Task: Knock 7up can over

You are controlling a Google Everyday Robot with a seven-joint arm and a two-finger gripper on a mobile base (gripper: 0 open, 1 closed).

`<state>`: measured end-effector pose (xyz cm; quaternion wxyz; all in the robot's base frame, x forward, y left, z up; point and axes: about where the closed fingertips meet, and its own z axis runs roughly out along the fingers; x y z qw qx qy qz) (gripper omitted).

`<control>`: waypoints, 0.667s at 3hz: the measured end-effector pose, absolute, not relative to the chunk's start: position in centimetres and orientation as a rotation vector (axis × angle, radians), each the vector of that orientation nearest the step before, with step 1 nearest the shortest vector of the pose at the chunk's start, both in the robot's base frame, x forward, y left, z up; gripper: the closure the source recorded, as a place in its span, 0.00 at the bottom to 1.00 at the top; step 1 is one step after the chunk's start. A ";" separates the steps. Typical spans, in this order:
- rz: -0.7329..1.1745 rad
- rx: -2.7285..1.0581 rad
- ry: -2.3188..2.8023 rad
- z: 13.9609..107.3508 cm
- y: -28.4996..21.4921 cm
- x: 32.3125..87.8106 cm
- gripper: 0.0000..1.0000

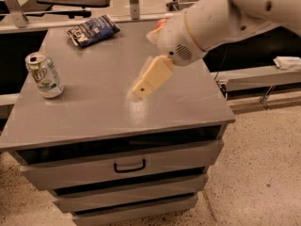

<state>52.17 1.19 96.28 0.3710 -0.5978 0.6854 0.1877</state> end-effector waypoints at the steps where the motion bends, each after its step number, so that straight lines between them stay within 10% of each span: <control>1: 0.512 -1.517 1.727 97.1 2.7 52.0 0.00; 2: 0.512 -1.518 1.727 97.1 2.7 52.0 0.00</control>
Offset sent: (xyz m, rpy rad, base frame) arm -0.0020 0.0155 0.0081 0.0375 -0.0061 0.0113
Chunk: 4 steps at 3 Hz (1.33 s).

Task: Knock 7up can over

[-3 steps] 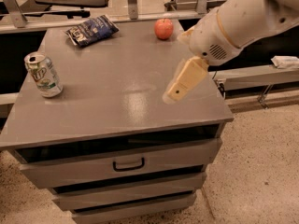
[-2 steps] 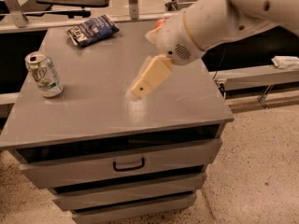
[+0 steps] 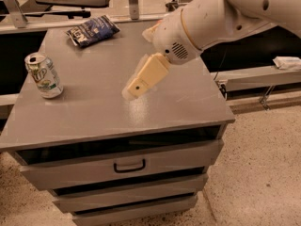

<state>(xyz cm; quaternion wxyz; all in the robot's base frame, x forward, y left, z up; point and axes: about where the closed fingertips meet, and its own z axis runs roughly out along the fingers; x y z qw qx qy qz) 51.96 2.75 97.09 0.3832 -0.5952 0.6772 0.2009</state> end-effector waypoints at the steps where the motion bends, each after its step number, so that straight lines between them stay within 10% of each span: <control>1: 0.535 -1.476 1.700 96.9 4.7 52.5 0.00; 4: 0.888 -1.352 1.427 92.3 24.5 53.4 0.00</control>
Offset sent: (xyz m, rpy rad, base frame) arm 0.0266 0.1693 -0.0273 0.3593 -0.0094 0.0596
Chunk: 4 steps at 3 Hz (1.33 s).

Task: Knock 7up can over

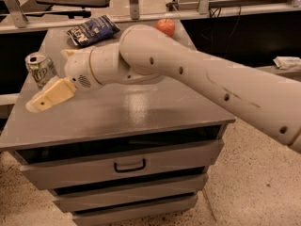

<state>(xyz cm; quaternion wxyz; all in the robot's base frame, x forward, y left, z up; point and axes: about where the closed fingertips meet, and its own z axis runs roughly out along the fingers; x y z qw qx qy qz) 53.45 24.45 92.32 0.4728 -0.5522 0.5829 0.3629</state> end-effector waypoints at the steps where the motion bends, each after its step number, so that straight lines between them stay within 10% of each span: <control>1: 0.917 -1.321 1.386 90.6 27.2 54.9 0.00; 2: 0.926 -1.295 1.360 89.5 28.9 56.4 0.00; 4: 0.895 -1.256 1.348 88.5 30.3 58.6 0.41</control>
Offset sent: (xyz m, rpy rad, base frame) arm 0.0521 0.0594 -0.0430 0.1250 -0.0293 -0.0124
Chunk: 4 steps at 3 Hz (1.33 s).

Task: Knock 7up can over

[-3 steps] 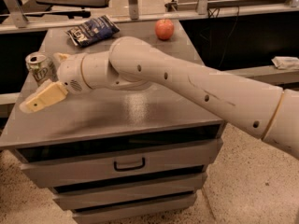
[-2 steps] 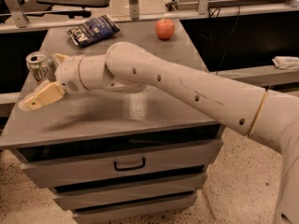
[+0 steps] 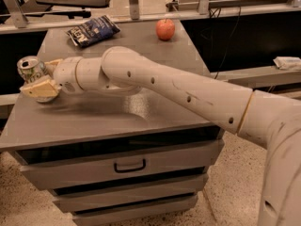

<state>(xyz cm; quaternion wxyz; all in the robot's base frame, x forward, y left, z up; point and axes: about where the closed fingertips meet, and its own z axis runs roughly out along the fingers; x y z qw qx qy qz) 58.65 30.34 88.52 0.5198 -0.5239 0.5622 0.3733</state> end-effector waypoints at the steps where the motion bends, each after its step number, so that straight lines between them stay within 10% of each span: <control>1: 0.855 -1.254 1.366 88.9 29.0 59.8 0.65; 2: 0.780 -1.282 1.393 91.0 25.9 61.2 0.88; 4: 0.490 -1.508 1.501 94.3 16.8 64.9 1.00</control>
Offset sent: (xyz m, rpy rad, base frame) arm 0.0540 -0.1129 0.0531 -0.2012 -0.0781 -0.1163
